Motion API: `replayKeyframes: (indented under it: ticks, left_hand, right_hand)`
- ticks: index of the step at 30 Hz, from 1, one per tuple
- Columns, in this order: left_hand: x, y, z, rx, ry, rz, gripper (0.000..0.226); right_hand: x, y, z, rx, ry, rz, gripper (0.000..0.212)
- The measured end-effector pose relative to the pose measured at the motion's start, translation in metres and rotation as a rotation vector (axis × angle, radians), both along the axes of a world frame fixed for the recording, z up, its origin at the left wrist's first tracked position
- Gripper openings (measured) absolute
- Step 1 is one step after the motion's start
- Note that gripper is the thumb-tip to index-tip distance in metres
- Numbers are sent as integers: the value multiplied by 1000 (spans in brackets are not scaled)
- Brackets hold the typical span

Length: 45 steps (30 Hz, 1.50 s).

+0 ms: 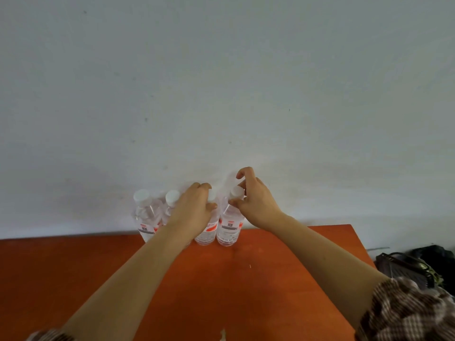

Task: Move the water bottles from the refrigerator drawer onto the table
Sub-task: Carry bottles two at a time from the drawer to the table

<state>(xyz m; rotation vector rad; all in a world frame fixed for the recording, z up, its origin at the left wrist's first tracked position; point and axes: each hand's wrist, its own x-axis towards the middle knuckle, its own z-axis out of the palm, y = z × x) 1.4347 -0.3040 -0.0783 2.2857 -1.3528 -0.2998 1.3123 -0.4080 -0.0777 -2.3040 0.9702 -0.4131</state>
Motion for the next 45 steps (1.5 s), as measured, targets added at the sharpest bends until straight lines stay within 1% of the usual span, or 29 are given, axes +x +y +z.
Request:
replayKeyframes:
  ticks: [4, 8, 15, 20, 24, 27, 30, 33, 36, 40, 45]
  left_hand:
    - [3, 2, 0, -5, -5, 23, 34]
    - [4, 3, 3, 30, -43, 11, 39]
    - [-2, 7, 5, 24, -95, -19, 42]
    - [-17, 13, 11, -23, -228, -15, 45]
    - [-48, 10, 19, -58, -255, -72, 43]
    - [-81, 2, 19, -83, -257, -136, 41]
    - [-126, -8, 15, -62, -250, -177, 40]
    - [-185, -12, 11, 1, -216, -256, 38]
    - [-256, -9, 12, 36, -223, -381, 39]
    - [-358, 10, 16, 104, -246, -527, 42]
    - [-493, 72, 17, 178, -249, -709, 41]
  right_hand:
    - [1, 8, -4, -48, 9, 24, 45]
    - [2, 11, -5, -91, 40, 60, 38]
    - [-6, 12, -5, -36, 90, 31, 53]
    - [-21, 18, -1, -23, 131, 6, 59]
    - [-56, 27, 7, -52, 140, -36, 58]
    - [-100, 34, 15, -100, 196, -79, 57]
    - [-158, 43, 22, -145, 286, -152, 58]
    - [-226, 54, 28, -198, 423, -231, 61]
    - [-300, 71, 30, -211, 527, -330, 61]
    - [-406, 115, 31, -173, 557, -503, 64]
    - [-540, 203, 27, -133, 569, -721, 63]
